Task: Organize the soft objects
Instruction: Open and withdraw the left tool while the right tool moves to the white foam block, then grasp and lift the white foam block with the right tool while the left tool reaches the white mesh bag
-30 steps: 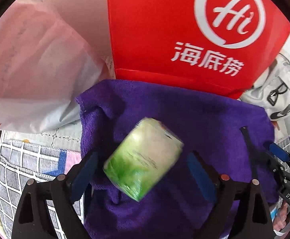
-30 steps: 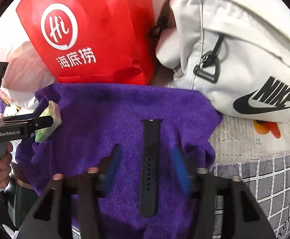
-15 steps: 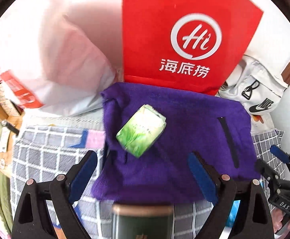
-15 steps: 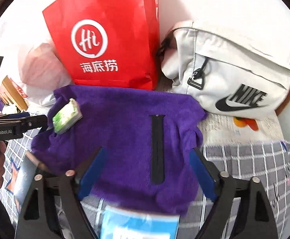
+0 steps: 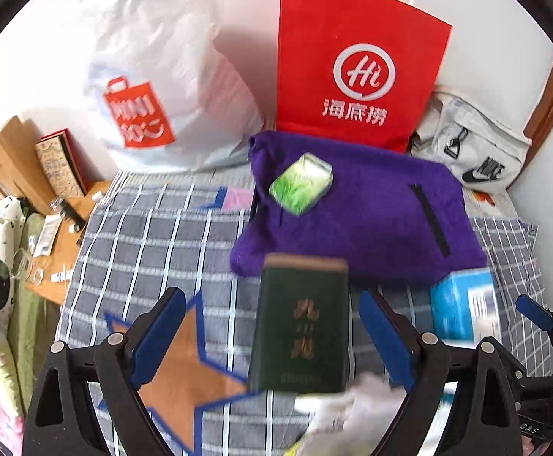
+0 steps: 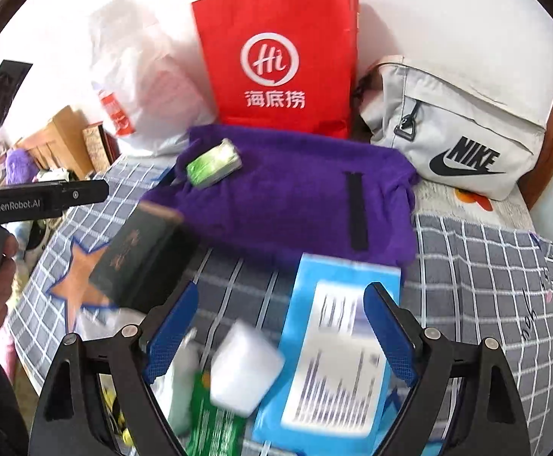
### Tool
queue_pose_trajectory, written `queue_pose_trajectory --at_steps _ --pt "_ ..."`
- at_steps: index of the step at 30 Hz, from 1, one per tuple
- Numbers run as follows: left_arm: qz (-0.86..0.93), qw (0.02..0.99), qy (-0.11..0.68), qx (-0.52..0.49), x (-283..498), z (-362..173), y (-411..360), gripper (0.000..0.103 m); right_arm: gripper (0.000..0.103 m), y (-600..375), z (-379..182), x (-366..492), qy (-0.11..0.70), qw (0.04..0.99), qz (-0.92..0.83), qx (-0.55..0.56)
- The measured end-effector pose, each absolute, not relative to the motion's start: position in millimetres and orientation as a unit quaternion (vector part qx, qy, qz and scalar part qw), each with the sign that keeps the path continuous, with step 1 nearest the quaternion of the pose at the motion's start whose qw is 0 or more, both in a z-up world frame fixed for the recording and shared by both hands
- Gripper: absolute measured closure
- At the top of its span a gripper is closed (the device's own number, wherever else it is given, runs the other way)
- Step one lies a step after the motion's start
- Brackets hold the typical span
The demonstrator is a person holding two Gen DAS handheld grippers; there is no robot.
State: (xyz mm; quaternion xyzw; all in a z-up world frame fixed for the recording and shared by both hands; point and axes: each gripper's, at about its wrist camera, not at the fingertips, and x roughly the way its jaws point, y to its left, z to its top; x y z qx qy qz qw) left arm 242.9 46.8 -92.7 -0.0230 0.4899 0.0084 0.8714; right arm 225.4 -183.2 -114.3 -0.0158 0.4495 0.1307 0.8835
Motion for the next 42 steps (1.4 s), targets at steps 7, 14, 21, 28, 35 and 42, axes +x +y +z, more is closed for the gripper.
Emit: queue_pose_trajectory --at_steps 7,14,21,28,35,42 --pt "0.012 0.867 0.497 -0.026 202 -105 54 0.010 0.017 -179 -136 191 0.458 0.877 0.138 -0.034" --pt "0.008 0.859 0.510 -0.035 182 -123 60 0.010 0.034 -173 -157 194 0.477 0.867 0.147 -0.003" --pt "0.009 0.852 0.523 -0.038 174 -136 60 0.010 0.067 -172 -154 193 0.459 0.877 0.140 0.003" --pt "0.018 0.858 0.512 -0.035 158 -126 54 0.010 0.067 -204 -117 172 0.419 0.898 0.130 0.047" --pt "0.030 0.867 0.497 -0.038 135 -117 48 0.010 0.067 -241 -95 126 0.406 0.900 0.136 0.084" --pt "0.029 0.871 0.489 -0.039 117 -115 38 0.010 0.067 -257 -118 86 0.434 0.883 0.147 0.103"
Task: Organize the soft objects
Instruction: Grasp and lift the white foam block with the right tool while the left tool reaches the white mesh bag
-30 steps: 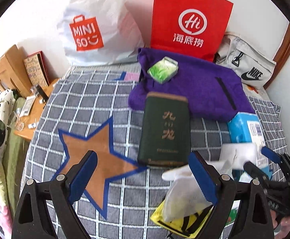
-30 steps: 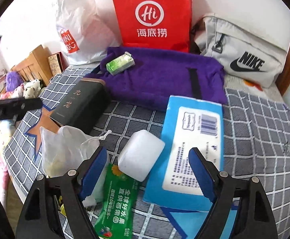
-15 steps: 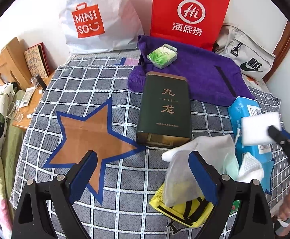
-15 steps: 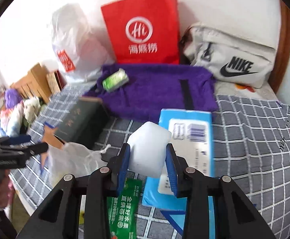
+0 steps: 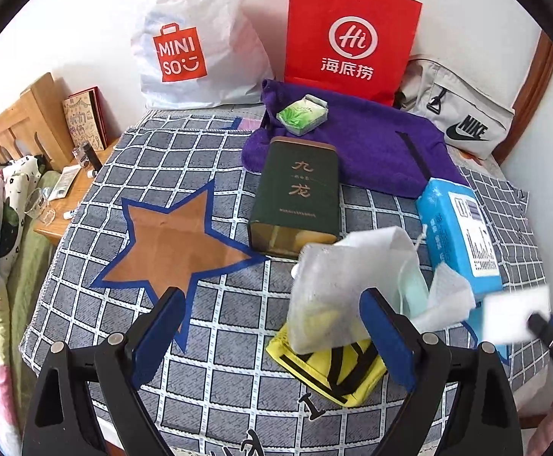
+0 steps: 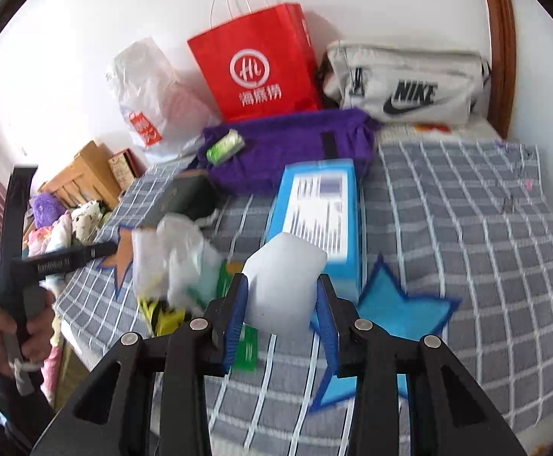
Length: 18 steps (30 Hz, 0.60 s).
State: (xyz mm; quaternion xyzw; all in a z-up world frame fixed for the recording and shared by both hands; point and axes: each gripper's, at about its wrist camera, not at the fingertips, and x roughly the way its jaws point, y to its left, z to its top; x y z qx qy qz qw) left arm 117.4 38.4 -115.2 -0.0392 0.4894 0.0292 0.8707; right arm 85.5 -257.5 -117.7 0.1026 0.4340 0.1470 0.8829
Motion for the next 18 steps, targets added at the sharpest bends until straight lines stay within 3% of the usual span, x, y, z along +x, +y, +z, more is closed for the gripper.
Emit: queue_pose_trajectory --at_steps 7,12,14,18 --pt "0.002 0.874 0.483 -0.048 110 -127 35 0.010 0.063 -258 -170 76 0.488 0.853 0.155 0.103" --pt "-0.005 0.871 0.488 -0.052 115 -138 34 0.010 0.042 -267 -183 77 0.491 0.859 0.127 0.073" --pt "-0.010 0.870 0.490 -0.055 119 -142 33 0.010 0.025 -273 -184 75 0.486 0.863 0.120 0.069" --pt "-0.017 0.867 0.495 -0.052 125 -148 28 0.010 0.019 -278 -186 70 0.486 0.864 0.111 0.069"
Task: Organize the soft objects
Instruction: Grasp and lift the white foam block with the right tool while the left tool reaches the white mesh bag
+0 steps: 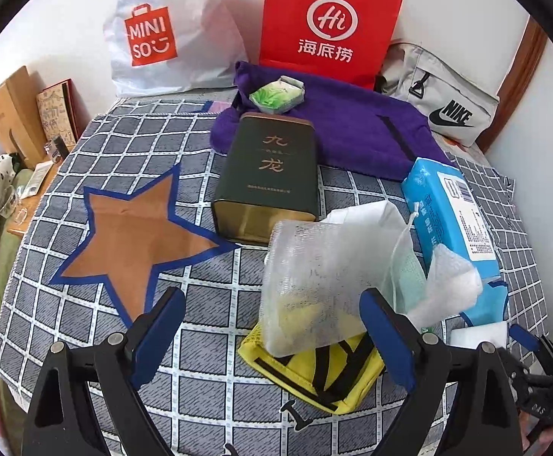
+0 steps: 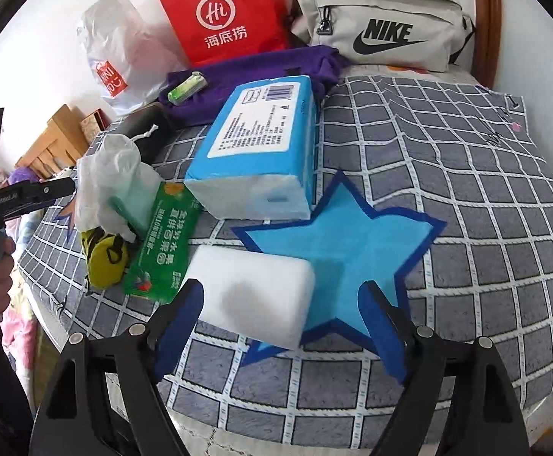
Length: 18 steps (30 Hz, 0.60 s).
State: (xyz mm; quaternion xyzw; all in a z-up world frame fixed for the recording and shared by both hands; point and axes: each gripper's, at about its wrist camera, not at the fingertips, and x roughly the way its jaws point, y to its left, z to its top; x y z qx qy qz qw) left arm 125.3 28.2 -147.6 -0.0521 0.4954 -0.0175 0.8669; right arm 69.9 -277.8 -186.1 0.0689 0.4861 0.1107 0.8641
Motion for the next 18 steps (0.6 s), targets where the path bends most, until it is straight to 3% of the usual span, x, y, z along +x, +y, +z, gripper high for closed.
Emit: queue_pose_trajectory --at_steps 8,14,16,18 --pt "-0.036 0.867 0.493 -0.061 128 -151 26 0.010 0.014 -257 -196 63 0.492 0.854 0.125 0.109" --pt "-0.046 0.863 0.498 -0.072 133 -158 27 0.012 0.011 -233 -209 70 0.501 0.857 0.093 0.074" --pt "-0.047 0.861 0.499 -0.082 137 -162 30 0.017 0.011 -232 -212 72 0.500 0.859 0.083 0.068" --pt "-0.053 0.855 0.507 -0.090 140 -166 31 0.029 0.012 -233 -213 73 0.500 0.859 0.084 0.071"
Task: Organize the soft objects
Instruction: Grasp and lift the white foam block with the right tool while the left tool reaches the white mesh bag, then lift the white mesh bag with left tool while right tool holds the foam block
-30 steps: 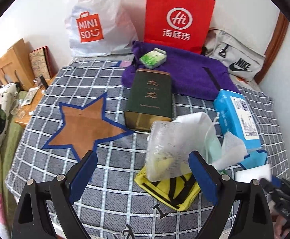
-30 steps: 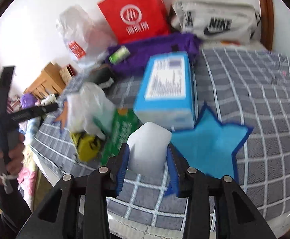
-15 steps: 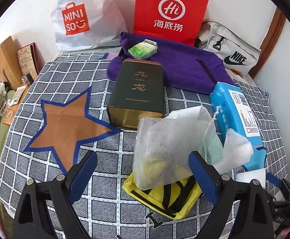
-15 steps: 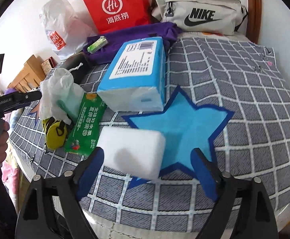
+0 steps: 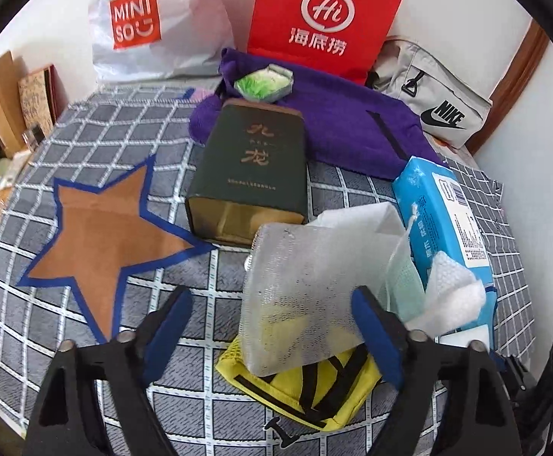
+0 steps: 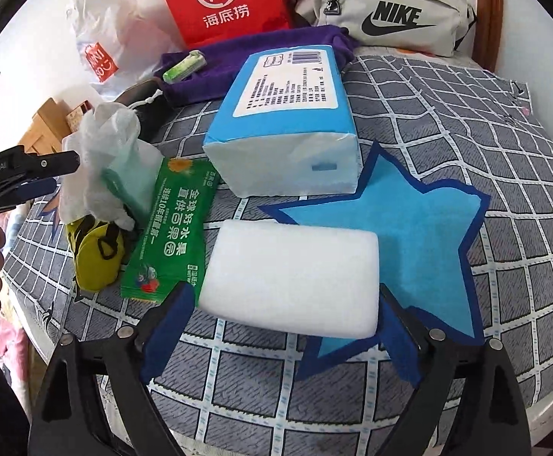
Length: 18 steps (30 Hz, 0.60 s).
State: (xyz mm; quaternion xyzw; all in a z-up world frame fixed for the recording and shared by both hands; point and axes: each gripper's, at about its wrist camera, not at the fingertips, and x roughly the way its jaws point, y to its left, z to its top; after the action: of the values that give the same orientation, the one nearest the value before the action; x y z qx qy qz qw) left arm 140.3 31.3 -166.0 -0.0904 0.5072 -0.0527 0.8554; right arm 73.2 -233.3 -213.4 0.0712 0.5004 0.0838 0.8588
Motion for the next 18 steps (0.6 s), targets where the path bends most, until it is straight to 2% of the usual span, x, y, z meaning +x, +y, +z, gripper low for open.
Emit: queue_pose_trajectory --at_steps 2,4,7,8,11,18 --pt "-0.055 0.853 0.511 -0.092 142 -169 31 0.038 0.020 -236 -215 74 0.502 0.858 0.082 0.074" --pt "-0.058 0.853 0.512 -0.089 142 -171 29 0.046 0.020 -239 -214 76 0.504 0.857 0.082 0.074" --pt "-0.070 0.853 0.511 -0.083 142 -173 25 0.074 0.021 -241 -211 77 0.501 0.858 0.083 0.075" --pt "-0.070 0.854 0.510 -0.073 141 -172 24 0.089 0.021 -241 -210 77 0.499 0.860 0.082 0.070" --pt "-0.076 0.863 0.497 -0.042 135 -166 19 0.093 0.021 -240 -204 82 0.492 0.866 0.074 0.058" --pt "-0.070 0.873 0.479 -0.056 125 -146 39 0.094 0.021 -247 -191 89 0.483 0.870 0.066 0.064"
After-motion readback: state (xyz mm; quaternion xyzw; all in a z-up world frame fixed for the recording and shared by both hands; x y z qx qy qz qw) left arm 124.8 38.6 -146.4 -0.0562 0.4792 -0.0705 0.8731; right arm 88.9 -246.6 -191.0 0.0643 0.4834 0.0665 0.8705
